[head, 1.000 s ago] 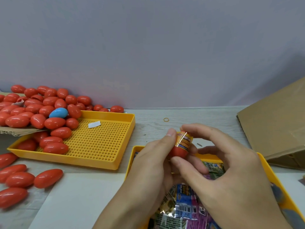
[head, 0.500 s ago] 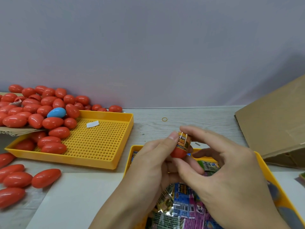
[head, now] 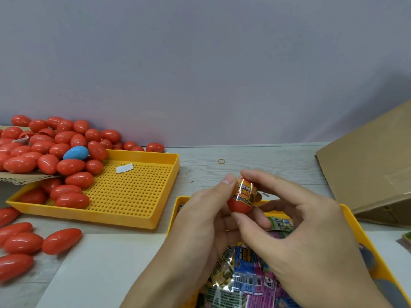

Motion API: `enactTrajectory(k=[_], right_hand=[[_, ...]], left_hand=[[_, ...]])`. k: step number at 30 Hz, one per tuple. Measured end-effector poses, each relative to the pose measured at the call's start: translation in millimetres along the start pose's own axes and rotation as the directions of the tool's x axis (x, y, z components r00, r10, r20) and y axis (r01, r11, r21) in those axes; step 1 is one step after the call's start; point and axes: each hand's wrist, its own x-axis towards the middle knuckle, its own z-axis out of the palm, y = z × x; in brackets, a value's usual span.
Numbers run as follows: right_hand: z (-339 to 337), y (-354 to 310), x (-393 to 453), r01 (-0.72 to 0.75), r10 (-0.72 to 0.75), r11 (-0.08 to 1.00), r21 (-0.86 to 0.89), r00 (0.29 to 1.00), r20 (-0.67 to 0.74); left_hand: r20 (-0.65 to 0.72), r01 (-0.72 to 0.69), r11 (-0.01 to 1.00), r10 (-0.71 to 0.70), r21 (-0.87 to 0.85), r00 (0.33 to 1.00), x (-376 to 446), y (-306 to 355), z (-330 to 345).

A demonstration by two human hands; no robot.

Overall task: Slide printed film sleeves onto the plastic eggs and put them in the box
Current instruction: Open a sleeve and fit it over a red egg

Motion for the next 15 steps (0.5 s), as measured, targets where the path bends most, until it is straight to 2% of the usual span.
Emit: enactTrajectory(k=[4, 8, 12, 15], right_hand=[[3.7, 0.7, -4.0, -0.034, 0.031, 0.999, -0.036, 0.994, -0.101], [-0.2, -3.4, -1.1, -0.051, 0.05, 0.998, -0.027, 0.998, -0.027], [1.6, -2.0, -2.4, -0.073, 0.069, 0.995, -0.065, 0.996, -0.059], [2.0, -2.8, -2.8, -0.093, 0.091, 0.994, -0.05, 0.995, -0.04]], left_hand=[[-0.004, -0.018, 0.998, 0.019, 0.055, 1.0, 1.0, 0.5, -2.6], [0.016, -0.025, 0.995, 0.023, 0.096, 1.0, 2.8, -1.4, -4.2], [0.013, -0.04, 0.992, 0.039, 0.117, 0.999, 1.8, 0.2, -2.5], [-0.038, -0.075, 0.973, 0.085, 0.217, 0.996, -1.2, 3.4, 1.8]])
